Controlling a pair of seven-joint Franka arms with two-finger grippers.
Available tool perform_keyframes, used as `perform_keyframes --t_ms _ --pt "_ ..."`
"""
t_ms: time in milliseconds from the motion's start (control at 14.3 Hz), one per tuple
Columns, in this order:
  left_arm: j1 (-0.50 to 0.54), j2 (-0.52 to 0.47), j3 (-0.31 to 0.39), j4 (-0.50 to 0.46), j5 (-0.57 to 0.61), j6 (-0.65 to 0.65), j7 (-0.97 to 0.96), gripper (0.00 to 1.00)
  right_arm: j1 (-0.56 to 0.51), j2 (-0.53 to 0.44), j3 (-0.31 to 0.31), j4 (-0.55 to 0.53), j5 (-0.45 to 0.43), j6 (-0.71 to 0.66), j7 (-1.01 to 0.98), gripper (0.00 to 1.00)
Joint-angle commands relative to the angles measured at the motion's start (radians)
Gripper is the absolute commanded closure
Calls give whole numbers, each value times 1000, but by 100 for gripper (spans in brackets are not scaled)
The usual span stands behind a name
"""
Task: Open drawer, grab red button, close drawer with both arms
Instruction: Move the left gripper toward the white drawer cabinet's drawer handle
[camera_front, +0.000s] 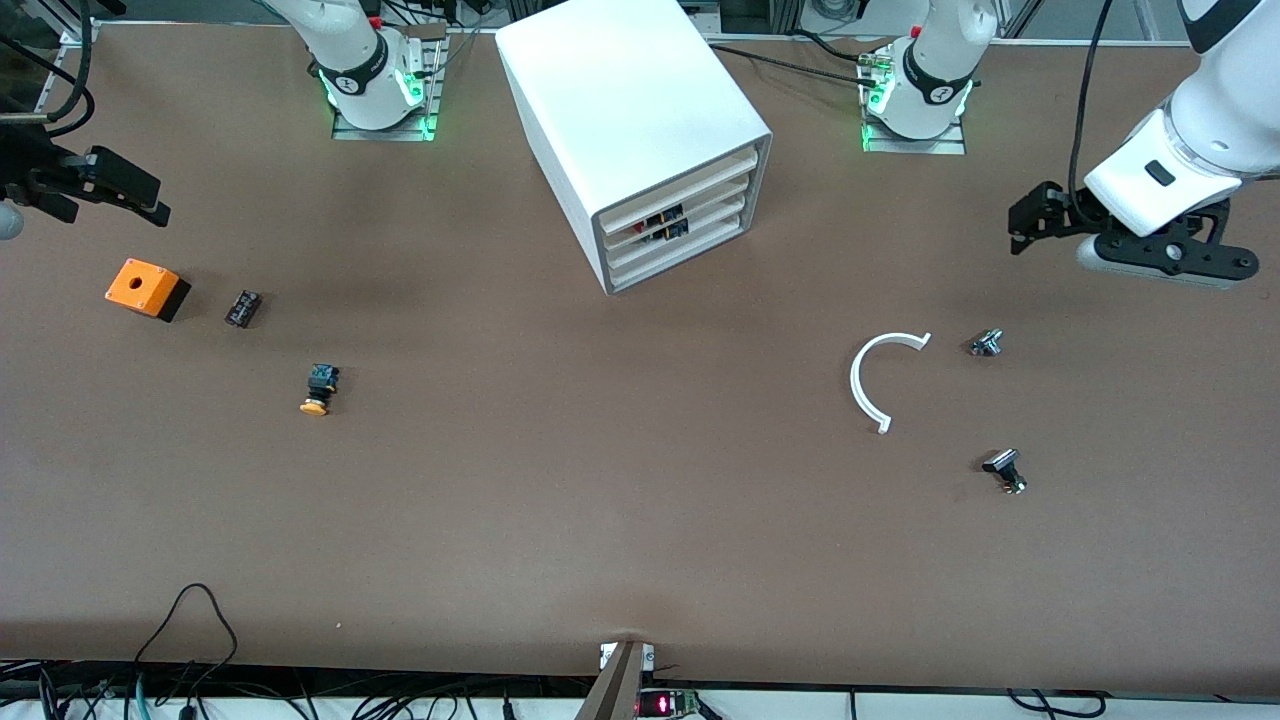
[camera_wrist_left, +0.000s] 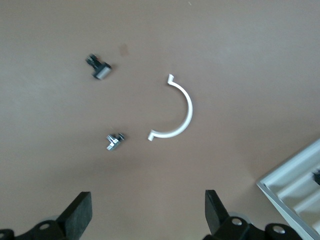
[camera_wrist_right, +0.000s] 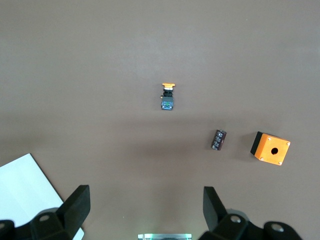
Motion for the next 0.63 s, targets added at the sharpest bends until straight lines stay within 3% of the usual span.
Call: perform_keyframes --t_ms 0,349,559 --pt "-1 20 -1 45 -52 -99 17 1 -10 -2 1 -28 23 -22 3 0" --pt "4 121 -1 38 -377 -335 23 1 13 35 9 -54 26 -11 -16 1" --pt "-7 207 -40 21 -535 -337 55 0 22 104 9 -57 26 38 -13 0"
